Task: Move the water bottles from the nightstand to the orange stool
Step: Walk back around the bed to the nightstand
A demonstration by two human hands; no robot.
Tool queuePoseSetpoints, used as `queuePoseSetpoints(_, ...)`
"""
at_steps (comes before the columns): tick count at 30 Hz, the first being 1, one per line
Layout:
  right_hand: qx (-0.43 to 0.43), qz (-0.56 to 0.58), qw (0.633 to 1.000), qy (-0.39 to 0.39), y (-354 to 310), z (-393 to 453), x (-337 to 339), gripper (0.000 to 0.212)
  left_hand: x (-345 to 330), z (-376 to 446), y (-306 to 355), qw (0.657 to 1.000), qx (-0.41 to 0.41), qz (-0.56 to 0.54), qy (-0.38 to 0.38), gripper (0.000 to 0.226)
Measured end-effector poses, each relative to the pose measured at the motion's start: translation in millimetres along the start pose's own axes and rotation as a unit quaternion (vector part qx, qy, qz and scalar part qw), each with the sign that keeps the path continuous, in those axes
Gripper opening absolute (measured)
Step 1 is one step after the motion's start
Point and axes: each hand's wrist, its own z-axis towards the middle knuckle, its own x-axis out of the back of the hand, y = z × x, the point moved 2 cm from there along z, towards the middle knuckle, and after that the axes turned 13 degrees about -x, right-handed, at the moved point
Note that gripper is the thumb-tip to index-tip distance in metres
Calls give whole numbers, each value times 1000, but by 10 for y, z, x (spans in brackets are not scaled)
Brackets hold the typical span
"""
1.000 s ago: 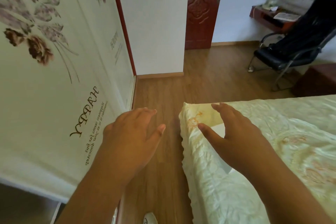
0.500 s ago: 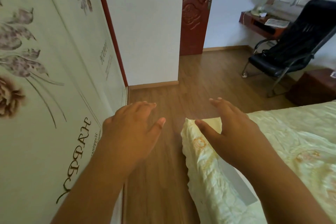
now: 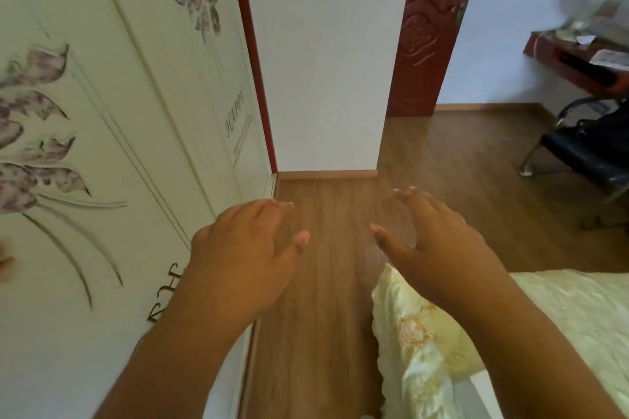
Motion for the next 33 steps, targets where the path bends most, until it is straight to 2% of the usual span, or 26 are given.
queuePoseSetpoints(7, 80, 16, 997, -5, -243, 1127, 298, 75, 146, 835, -46, 996, 71, -7, 57, 60)
queuePoseSetpoints(13, 85, 17, 996, -19, -185, 1734, 386, 73, 59, 1423, -34, 996, 78, -23, 45, 61)
queuePoseSetpoints(18, 38, 40, 998, 36, -46, 2279, 584, 69, -31, 2137, -41, 998, 37, -34, 39, 60)
queuePoseSetpoints(25, -37, -18, 997, 63, -88, 2933, 613, 69, -135, 3314, -174, 997, -44, -56, 16, 60)
queuePoseSetpoints(30, -99, -24, 992, 70, -288, 3459, 564, 72, -162, 4150, -385, 990, -94, -90, -61, 79)
queuePoseSetpoints(33, -133, -26, 987, 87, -476, 3787, 529, 74, -204, 4598, -547, 984, -118, -100, -83, 75)
